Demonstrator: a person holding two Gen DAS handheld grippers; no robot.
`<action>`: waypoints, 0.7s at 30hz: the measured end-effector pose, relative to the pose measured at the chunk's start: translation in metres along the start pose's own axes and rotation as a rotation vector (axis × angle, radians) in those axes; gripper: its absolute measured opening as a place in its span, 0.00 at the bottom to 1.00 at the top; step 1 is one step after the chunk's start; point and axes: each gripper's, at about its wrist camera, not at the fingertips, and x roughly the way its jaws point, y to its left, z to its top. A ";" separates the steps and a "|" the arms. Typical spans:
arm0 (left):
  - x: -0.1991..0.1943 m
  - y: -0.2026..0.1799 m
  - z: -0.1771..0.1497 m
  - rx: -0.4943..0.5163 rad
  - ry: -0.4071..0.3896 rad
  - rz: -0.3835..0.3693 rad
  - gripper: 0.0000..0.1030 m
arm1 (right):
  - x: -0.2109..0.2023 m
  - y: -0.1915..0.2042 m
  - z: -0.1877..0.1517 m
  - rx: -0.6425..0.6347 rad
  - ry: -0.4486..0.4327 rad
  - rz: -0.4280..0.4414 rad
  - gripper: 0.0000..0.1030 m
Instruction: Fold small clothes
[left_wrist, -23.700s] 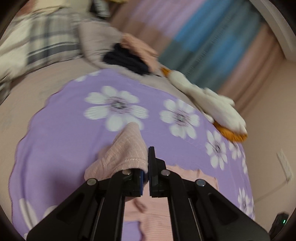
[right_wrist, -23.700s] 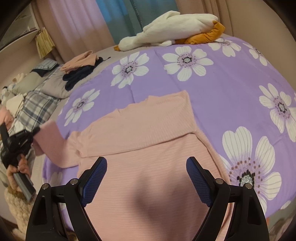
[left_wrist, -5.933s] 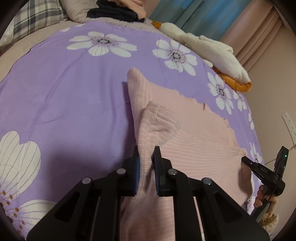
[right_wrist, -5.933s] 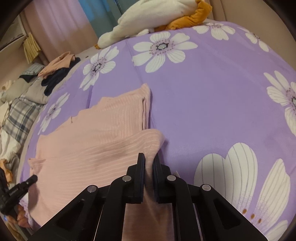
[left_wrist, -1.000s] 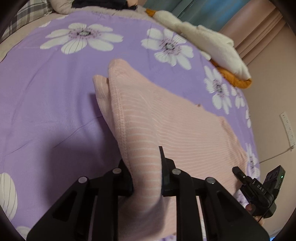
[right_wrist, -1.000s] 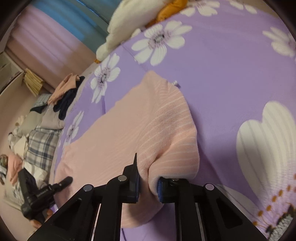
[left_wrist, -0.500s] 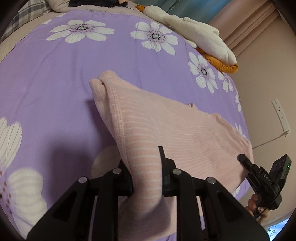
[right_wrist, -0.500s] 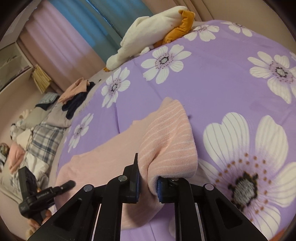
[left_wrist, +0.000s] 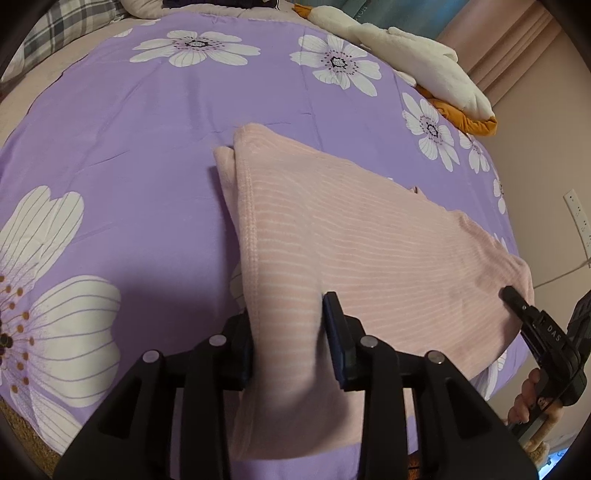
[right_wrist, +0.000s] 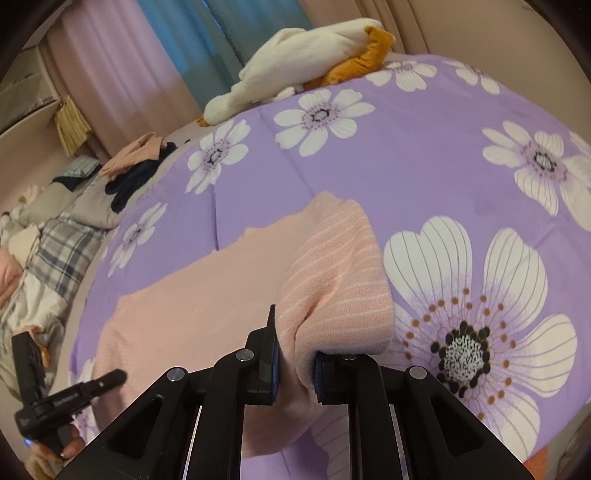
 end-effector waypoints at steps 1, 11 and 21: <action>-0.002 0.002 -0.001 -0.004 0.000 -0.007 0.32 | -0.001 0.004 0.002 -0.016 -0.004 0.000 0.15; -0.034 0.023 -0.004 -0.042 -0.052 -0.010 0.35 | -0.015 0.078 0.016 -0.244 -0.049 0.094 0.15; -0.049 0.044 -0.004 -0.082 -0.074 0.010 0.35 | 0.002 0.161 -0.007 -0.482 0.012 0.202 0.15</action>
